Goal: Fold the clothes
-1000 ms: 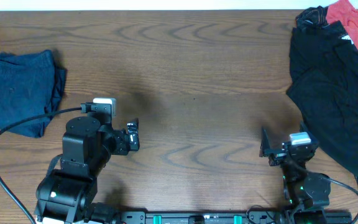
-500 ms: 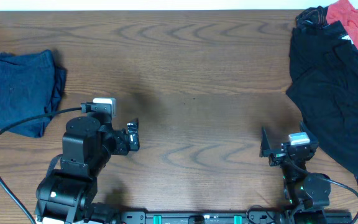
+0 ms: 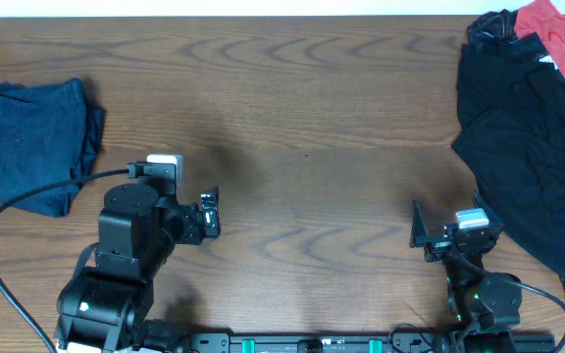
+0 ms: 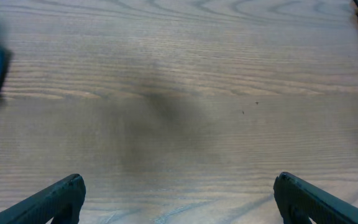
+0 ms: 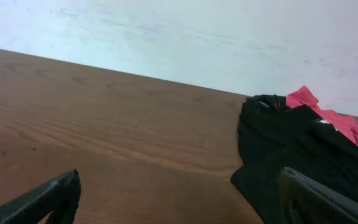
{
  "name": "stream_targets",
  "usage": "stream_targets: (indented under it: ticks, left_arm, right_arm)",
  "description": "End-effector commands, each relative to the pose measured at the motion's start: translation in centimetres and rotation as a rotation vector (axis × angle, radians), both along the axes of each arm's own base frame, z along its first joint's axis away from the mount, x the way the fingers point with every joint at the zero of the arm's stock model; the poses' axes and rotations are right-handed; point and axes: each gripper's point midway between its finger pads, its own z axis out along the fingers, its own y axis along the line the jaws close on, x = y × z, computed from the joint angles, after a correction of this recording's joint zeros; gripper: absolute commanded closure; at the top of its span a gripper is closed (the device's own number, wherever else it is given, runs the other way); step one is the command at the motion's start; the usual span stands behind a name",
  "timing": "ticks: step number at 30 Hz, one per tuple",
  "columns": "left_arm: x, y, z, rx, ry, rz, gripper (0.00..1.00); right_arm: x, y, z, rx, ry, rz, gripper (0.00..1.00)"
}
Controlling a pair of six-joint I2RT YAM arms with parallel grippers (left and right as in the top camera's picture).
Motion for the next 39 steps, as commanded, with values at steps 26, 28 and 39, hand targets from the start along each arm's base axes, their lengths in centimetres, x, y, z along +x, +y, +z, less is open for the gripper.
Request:
stream_targets:
  ticks: [26, 28, 39]
  left_arm:
    - [-5.4, 5.3, -4.2, 0.091, -0.039, 0.186, 0.02]
    - [-5.5, 5.7, -5.7, 0.087, -0.069, 0.207, 0.02]
    - [-2.1, 5.8, -7.4, 0.127, -0.412, 0.184, 0.02]
  right_arm:
    - [-0.1, 0.3, 0.0, -0.006, -0.007, 0.012, 0.01]
    - [-0.1, 0.3, 0.0, -0.006, -0.007, 0.012, 0.01]
    - [-0.1, 0.3, 0.0, -0.006, -0.007, 0.012, 0.01]
